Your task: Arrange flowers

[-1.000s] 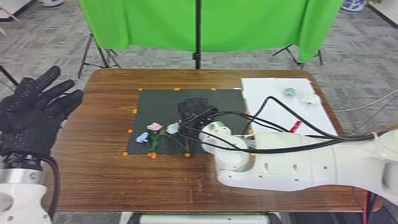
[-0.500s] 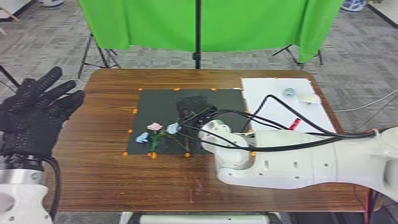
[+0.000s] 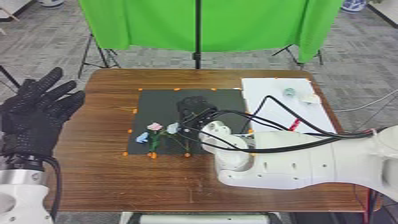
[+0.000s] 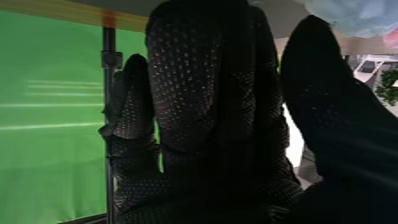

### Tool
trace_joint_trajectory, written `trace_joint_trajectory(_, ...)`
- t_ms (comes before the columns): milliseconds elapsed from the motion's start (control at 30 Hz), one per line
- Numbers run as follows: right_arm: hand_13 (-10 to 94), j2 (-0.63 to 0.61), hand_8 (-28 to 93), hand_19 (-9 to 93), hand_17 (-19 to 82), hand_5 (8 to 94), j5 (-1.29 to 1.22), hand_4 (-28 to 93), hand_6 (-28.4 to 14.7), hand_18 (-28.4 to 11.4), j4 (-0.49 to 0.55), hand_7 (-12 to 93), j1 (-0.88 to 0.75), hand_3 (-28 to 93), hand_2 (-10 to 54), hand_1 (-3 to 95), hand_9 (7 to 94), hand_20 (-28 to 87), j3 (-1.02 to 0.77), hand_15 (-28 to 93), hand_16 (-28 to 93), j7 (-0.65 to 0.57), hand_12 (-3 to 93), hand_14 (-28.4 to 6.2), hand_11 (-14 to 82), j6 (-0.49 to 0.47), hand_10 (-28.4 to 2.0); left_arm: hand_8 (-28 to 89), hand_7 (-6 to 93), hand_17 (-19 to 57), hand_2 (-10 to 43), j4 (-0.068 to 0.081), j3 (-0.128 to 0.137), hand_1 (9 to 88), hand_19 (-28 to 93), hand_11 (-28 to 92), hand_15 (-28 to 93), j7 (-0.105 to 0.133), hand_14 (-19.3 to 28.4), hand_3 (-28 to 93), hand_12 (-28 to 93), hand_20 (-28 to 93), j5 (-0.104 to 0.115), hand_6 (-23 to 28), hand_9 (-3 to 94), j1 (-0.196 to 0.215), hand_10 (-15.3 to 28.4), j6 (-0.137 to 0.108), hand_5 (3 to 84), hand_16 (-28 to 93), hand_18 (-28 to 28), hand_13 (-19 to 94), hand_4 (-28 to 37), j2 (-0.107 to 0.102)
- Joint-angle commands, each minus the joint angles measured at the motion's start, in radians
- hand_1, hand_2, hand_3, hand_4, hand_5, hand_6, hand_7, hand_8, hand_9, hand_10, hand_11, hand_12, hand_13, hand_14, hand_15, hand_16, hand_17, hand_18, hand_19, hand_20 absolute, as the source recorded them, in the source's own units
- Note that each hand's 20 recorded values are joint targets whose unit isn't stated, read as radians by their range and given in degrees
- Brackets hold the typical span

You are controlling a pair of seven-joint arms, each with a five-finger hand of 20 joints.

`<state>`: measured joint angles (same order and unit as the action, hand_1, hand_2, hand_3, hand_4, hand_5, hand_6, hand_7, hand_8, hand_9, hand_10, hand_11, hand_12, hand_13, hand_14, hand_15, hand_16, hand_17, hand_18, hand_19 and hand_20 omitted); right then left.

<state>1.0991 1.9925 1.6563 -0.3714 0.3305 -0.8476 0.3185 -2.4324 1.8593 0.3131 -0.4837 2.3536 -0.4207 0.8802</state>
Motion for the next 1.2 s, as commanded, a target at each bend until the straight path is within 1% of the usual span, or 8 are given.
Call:
trace_joint_trajectory(33, 83, 0.002, -6, 90, 38, 75.5, 0.002, -28, 1.6, -19.9, 0.006, 16, 0.019, 75, -9.5, 37.7, 88.6, 21, -0.008, 53, 20, -0.005, 16.7, -4.3, 23.5, 0.031, -8.5, -9, 13.1, -5.8, 11.9, 0.005, -0.007, 21.3, 78, 30, 60, -0.001, 28.4, 75, 9, -12, 0.004, 10.7, 29.3, 0.014, 20.7, -0.004, 35.2, -14, 27.1, 24, -28.3, 0.005)
trace_joint_trajectory(300, 83, -0.020, -13, 90, 38, 73.5, -0.009, -28, 1.3, -20.5, 0.026, 17, 0.034, 77, -9.3, 33.7, 88.0, 21, -0.030, 53, 20, -0.002, 16.6, -5.0, 23.6, 0.047, -9.4, -9, 13.0, -5.8, 12.0, 0.000, 0.003, 21.4, 78, 30, 60, 0.014, 28.4, 75, 9, -12, 0.010, 10.7, 29.4, 0.040, 20.7, -0.012, 35.2, -14, 27.1, 24, -28.3, 0.013)
trace_joint_trajectory(400, 81, -0.070, -13, 88, 37, 70.9, -0.062, -28, 0.8, -21.0, 0.050, 16, 0.039, 77, -6.0, 30.7, 86.6, 20, -0.086, 54, 20, 0.008, 16.7, -6.0, 23.5, 0.031, -10.1, -9, 13.0, -5.8, 12.0, -0.002, 0.005, 21.4, 78, 30, 60, 0.023, 28.4, 75, 9, -12, 0.013, 10.7, 29.5, 0.047, 20.8, -0.016, 35.2, -14, 27.1, 24, -28.3, 0.014)
trace_joint_trajectory(500, 73, -0.136, -12, 83, 35, 64.2, -0.099, -27, -1.0, -21.9, 0.069, 15, 0.037, 77, -4.5, 28.7, 79.1, 18, -0.153, 55, 17, 0.015, 15.9, -9.6, 23.4, 0.001, -11.8, -9, 13.1, -5.8, 12.0, -0.005, 0.009, 21.3, 78, 30, 60, 0.027, 28.4, 75, 9, -13, 0.013, 10.7, 29.4, 0.057, 20.8, -0.017, 35.2, -14, 27.1, 24, -28.3, 0.015)
trace_joint_trajectory(633, 66, -0.229, -12, 83, 35, 58.4, -0.109, -26, -1.9, -22.5, 0.078, 14, 0.043, 78, -4.5, 28.8, 70.9, 17, -0.207, 57, 15, 0.002, 14.9, -11.4, 22.2, -0.007, -14.5, -9, 13.1, -5.9, 12.0, -0.004, 0.003, 21.2, 78, 29, 60, 0.029, 28.4, 75, 9, -13, 0.012, 10.7, 29.4, 0.057, 20.7, -0.015, 35.2, -14, 27.3, 24, -28.3, 0.013)
trace_joint_trajectory(767, 65, -0.326, -12, 83, 34, 55.7, -0.132, -26, -2.5, -22.8, 0.074, 14, 0.030, 79, -4.4, 28.5, 65.7, 17, -0.260, 57, 14, -0.028, 14.2, -12.1, 20.4, -0.042, -15.8, -9, 13.0, -5.9, 12.0, -0.004, -0.008, 21.1, 78, 29, 60, 0.034, 28.4, 75, 10, -13, 0.013, 10.7, 29.4, 0.056, 20.8, -0.017, 35.2, -14, 27.3, 24, -28.3, 0.009)
trace_joint_trajectory(867, 65, -0.376, -12, 83, 34, 53.4, -0.161, -26, -2.8, -23.0, 0.050, 14, -0.029, 78, -4.2, 28.3, 62.7, 17, -0.358, 58, 13, -0.063, 13.9, -12.2, 19.2, -0.130, -16.8, -9, 13.1, -5.9, 12.0, -0.007, -0.003, 21.0, 78, 29, 60, 0.033, 28.4, 75, 10, -13, 0.013, 10.6, 29.4, 0.064, 20.7, -0.020, 35.1, -14, 27.3, 24, -28.3, 0.011)
trace_joint_trajectory(1200, 59, -0.516, -11, 89, 37, 41.9, -0.249, -27, -4.9, -22.4, -0.063, 11, -0.011, 79, -4.8, 27.2, 45.9, 12, -0.350, 65, 10, -0.127, 13.4, -13.4, 13.4, -0.206, -20.2, -9, 13.1, -5.9, 12.1, -0.004, -0.019, 21.0, 78, 30, 60, 0.031, 28.4, 75, 10, -13, 0.011, 10.6, 29.4, 0.045, 20.8, -0.008, 35.1, -14, 27.3, 24, -28.3, 0.004)
